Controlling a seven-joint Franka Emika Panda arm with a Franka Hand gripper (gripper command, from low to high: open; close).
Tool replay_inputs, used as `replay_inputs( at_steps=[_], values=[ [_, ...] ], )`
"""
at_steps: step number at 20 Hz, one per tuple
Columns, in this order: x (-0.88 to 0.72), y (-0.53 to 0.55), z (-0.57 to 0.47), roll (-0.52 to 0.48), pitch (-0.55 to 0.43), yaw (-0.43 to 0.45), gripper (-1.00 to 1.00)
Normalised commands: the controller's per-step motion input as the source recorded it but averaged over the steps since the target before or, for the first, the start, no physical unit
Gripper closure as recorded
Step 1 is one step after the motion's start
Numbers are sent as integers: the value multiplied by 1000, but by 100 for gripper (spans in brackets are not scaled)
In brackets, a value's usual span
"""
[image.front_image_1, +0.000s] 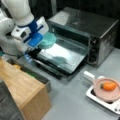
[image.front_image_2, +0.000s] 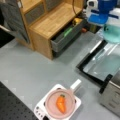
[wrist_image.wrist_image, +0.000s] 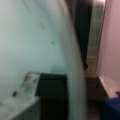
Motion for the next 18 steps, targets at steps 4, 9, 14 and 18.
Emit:
replay_inputs(
  at_steps=[4,9,14,18],
  values=[
    [367,-4,8,-1,31,69,100],
    [563,83,64,16,80,56,100],
    [658,199,120,71,129,-32,100],
    [429,258,175,110,167,-111,100]
  ],
)
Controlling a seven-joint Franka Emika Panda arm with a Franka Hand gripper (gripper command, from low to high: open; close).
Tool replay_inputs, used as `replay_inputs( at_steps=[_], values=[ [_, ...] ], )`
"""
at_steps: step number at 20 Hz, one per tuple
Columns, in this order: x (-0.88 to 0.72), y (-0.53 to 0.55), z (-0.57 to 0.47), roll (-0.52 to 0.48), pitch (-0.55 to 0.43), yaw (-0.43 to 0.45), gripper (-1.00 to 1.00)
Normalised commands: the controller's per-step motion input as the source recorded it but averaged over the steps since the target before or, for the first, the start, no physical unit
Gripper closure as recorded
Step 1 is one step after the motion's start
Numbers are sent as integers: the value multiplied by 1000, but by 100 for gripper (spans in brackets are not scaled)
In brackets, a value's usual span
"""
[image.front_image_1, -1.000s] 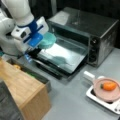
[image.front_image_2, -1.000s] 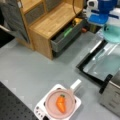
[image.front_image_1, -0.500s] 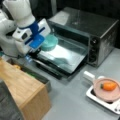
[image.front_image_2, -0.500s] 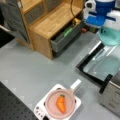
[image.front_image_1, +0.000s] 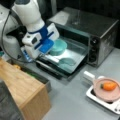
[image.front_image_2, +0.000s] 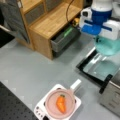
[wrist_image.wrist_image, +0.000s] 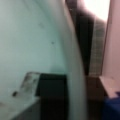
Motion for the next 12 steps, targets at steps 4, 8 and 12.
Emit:
replay_inputs(
  at_steps=[4,8,12],
  values=[
    [106,256,67,95,112,-111,100],
    [-97,215,-66,91,55,-55,100],
    [-147,113,-208,135,13,-41,100]
  ],
)
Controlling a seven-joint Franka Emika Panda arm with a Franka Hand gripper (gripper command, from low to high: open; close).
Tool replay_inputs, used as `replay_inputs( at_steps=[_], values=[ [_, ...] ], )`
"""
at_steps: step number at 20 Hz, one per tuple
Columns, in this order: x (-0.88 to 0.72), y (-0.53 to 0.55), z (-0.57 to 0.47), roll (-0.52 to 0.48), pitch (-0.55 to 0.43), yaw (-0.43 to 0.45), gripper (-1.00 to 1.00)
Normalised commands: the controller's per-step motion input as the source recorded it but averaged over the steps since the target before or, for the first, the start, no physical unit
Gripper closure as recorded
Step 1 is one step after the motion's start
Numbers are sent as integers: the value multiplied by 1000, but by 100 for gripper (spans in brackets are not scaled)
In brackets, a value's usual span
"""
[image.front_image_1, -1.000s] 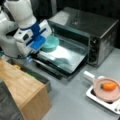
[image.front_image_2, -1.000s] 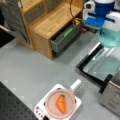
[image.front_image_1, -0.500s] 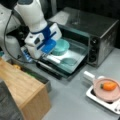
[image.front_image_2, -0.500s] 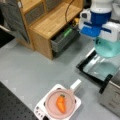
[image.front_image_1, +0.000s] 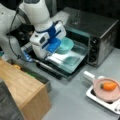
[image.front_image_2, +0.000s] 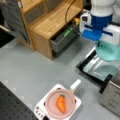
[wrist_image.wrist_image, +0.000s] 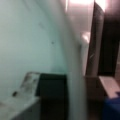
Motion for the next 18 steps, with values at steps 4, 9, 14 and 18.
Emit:
replay_inputs(
  at_steps=[4,9,14,18],
  values=[
    [-208,82,-288,184,-9,-28,100],
    [-275,-78,-291,184,-91,34,100],
    [-240,-115,-212,170,-159,18,100],
    [-180,-18,-132,132,-178,-27,100]
  ],
)
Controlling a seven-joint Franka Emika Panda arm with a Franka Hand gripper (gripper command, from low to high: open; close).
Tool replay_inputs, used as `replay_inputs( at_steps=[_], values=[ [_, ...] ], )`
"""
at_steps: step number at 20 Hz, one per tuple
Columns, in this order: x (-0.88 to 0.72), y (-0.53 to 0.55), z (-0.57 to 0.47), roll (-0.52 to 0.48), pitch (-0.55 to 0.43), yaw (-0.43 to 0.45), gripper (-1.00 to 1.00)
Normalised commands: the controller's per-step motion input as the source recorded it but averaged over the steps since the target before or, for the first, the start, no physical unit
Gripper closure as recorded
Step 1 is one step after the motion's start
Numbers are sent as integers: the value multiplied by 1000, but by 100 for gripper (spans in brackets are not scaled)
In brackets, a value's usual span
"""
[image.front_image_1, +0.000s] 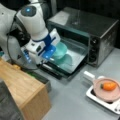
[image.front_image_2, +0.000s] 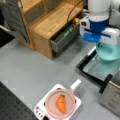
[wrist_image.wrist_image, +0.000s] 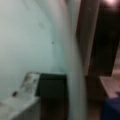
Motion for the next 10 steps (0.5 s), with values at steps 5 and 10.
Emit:
replay_inputs(
  at_steps=[5,10],
  values=[
    [-150,88,-111,70,-187,-61,100],
    [-115,175,-108,61,-179,-110,-100]
  ],
)
